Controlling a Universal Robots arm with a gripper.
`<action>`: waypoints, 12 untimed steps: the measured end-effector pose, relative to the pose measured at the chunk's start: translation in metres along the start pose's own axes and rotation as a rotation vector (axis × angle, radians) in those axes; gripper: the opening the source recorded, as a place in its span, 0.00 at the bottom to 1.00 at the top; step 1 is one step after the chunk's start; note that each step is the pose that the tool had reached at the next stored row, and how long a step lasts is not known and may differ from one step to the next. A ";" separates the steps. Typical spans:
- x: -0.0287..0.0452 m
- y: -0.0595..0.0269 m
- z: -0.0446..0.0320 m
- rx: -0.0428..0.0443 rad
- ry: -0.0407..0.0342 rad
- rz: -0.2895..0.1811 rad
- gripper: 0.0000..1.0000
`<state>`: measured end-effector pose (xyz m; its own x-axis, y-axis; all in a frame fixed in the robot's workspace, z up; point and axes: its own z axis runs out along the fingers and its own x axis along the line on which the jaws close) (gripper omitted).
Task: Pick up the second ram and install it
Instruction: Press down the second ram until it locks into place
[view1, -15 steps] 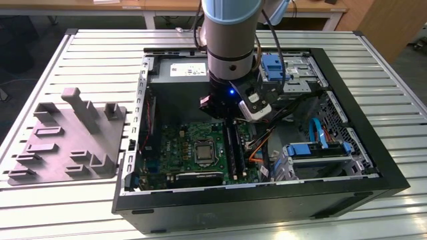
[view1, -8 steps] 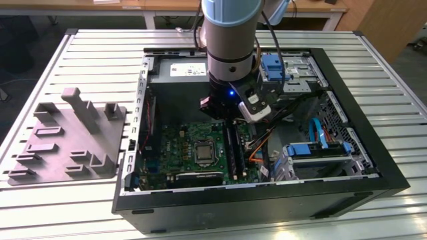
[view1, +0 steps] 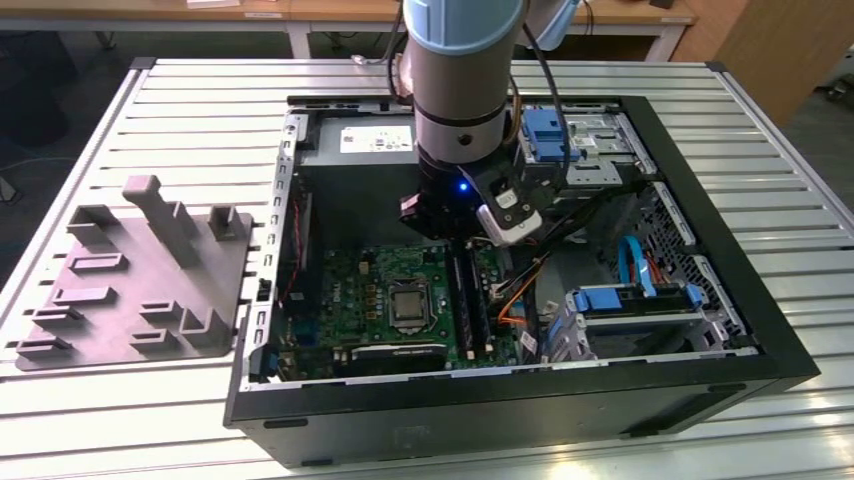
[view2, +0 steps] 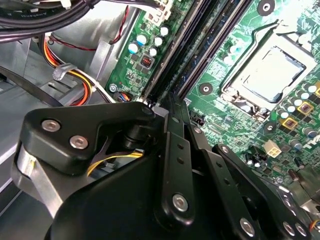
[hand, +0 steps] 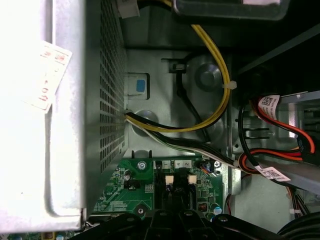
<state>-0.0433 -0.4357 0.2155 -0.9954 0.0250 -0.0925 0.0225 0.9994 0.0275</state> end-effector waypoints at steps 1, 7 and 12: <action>0.0000 0.0001 0.0001 -0.0002 -0.0001 0.000 0.10; 0.0001 -0.0001 0.0010 0.0001 0.0001 0.000 0.10; -0.0006 0.0005 -0.0037 -0.0035 -0.0013 0.000 0.10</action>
<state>-0.0431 -0.4353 0.2192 -0.9953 0.0253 -0.0938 0.0224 0.9993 0.0310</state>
